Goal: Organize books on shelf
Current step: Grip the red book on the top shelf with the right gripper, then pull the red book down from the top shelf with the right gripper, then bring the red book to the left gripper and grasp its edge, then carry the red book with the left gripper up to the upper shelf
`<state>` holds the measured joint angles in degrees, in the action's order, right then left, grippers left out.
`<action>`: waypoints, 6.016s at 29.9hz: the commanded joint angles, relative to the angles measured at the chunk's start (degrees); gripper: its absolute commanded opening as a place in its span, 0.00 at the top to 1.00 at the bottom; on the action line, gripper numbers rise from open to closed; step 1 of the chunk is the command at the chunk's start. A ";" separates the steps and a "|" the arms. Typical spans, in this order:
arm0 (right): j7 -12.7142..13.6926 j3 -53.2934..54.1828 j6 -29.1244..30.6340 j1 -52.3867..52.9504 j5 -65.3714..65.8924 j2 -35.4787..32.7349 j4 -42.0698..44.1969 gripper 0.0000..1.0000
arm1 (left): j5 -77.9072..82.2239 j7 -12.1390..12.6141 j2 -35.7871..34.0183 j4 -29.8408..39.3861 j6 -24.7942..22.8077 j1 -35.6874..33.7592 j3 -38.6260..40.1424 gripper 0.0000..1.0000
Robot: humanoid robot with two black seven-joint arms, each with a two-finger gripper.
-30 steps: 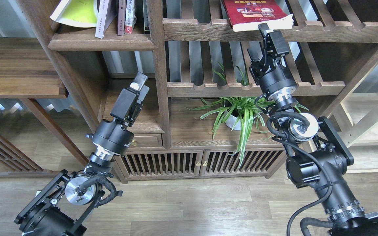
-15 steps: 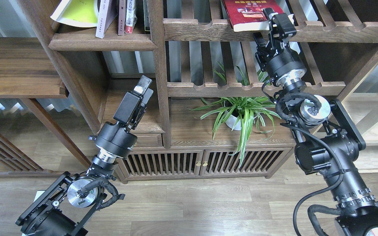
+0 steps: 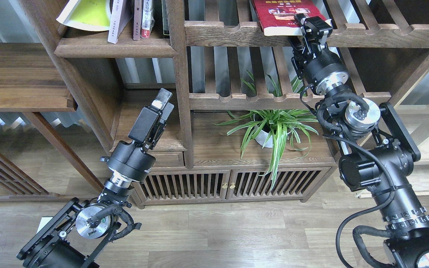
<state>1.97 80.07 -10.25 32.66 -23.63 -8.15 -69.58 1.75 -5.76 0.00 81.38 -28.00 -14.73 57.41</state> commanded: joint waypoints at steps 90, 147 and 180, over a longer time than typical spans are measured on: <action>0.05 -23.55 38.25 -21.58 4.56 8.15 -6.88 1.00 | -25.65 32.03 -3.95 -8.52 3.13 -14.45 2.53 0.06; 0.40 -24.17 38.25 -20.97 6.32 8.15 -6.70 0.79 | -25.83 32.21 -6.15 -7.73 1.19 -14.36 2.44 0.97; -0.30 -10.37 38.25 -20.97 11.77 8.15 0.33 0.08 | -15.03 31.95 -27.94 10.80 0.00 -8.47 11.13 0.98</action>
<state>1.58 69.38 28.00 11.07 -12.13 0.00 -69.63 -14.88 26.12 -25.73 88.87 -28.01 -23.64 65.52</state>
